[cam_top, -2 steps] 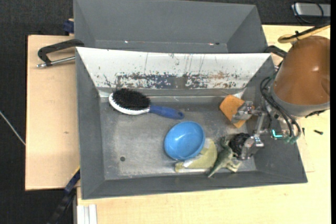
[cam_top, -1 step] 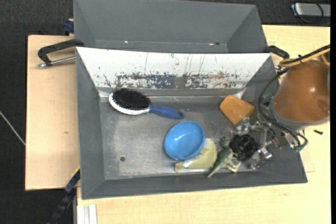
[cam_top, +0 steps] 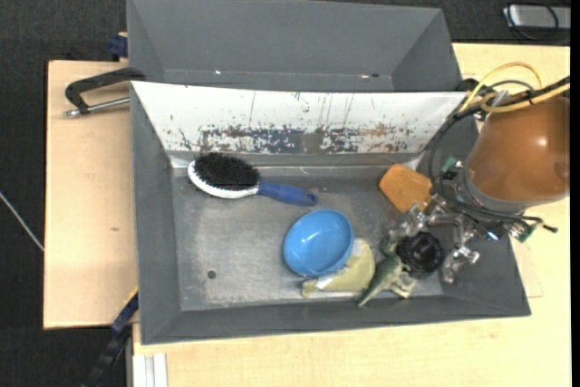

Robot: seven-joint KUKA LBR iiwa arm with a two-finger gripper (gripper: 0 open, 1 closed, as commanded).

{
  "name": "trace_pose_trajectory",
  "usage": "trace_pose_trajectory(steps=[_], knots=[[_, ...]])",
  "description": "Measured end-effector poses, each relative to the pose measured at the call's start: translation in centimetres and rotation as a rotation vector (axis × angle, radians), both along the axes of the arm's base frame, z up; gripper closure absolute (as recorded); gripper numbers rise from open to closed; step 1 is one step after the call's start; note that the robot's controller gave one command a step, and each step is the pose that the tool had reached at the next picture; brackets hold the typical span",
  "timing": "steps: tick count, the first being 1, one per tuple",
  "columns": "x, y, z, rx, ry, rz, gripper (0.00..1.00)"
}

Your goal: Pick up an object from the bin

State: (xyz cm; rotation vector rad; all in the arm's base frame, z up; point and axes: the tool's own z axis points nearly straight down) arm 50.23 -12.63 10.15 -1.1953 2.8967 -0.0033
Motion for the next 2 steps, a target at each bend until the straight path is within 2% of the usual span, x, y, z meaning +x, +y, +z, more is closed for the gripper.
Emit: trace_pose_trajectory(steps=[1,2], knots=[[0.9,0.7,0.6,0.0,0.001,0.092,0.0],[2.0,2.0,-2.9,-0.003,0.007,0.211,0.0]])
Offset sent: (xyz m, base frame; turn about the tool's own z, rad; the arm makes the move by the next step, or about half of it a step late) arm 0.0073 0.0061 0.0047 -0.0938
